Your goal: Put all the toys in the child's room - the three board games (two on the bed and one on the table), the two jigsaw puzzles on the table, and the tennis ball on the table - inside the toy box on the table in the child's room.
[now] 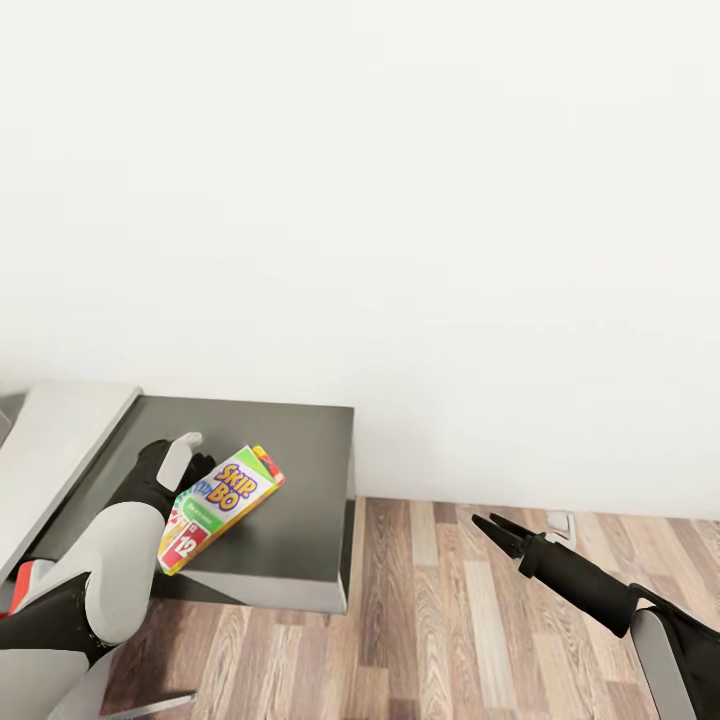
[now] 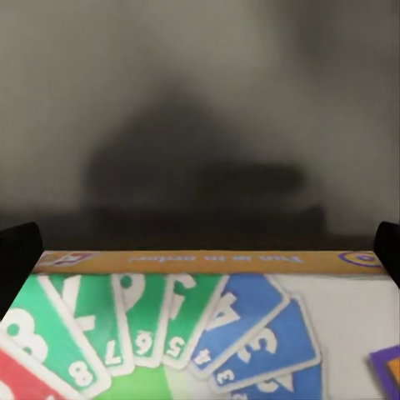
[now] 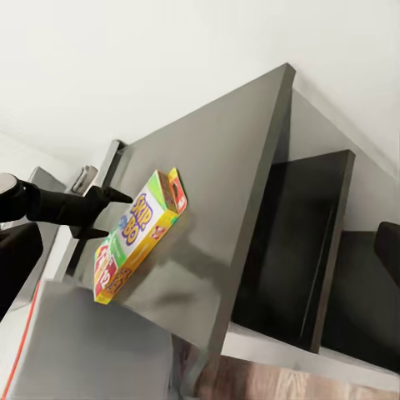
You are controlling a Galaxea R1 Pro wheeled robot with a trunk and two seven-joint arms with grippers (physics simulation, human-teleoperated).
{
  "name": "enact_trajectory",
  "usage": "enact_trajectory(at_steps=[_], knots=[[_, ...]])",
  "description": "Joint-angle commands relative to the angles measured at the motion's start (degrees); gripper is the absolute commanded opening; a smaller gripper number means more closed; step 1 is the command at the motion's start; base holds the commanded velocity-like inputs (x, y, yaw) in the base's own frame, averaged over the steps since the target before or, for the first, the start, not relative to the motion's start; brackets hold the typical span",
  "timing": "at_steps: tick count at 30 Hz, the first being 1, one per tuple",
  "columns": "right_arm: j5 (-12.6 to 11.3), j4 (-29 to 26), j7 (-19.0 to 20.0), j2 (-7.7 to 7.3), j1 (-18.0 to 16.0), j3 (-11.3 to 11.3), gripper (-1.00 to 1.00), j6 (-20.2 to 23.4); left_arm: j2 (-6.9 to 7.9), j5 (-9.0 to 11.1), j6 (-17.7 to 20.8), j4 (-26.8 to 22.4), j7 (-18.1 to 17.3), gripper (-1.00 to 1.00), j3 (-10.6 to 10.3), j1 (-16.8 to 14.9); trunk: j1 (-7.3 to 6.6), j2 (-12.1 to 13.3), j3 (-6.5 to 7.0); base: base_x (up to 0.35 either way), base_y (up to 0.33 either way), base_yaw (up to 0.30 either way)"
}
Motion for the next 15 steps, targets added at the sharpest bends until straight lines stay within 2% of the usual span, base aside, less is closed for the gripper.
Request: enact_trajectory(at_steps=[1, 7, 15], knots=[[-0.24, -0.02, 0.03, -0.01, -0.04, -0.04, 1.00, 0.36, -0.01, 0.62, 0.14, -0.07, 0.43, 1.00, 0.03, -0.04, 0.03, -0.10, -0.09, -0.054, -0.049, 0.000], [-0.26, -0.05, 0.05, -0.01, -0.04, -0.04, 1.00, 0.36, -0.01, 0.61, 0.19, -0.07, 0.45, 1.00, 0.03, -0.04, 0.03, -0.10, -0.09, -0.135, -0.112, 0.000], [-0.25, -0.05, 0.05, -0.01, -0.04, -0.04, 1.00, 0.36, -0.01, 0.62, 0.19, -0.07, 0.45, 1.00, 0.08, -0.04, 0.03, -0.10, -0.09, -0.023, -0.017, 0.000]])
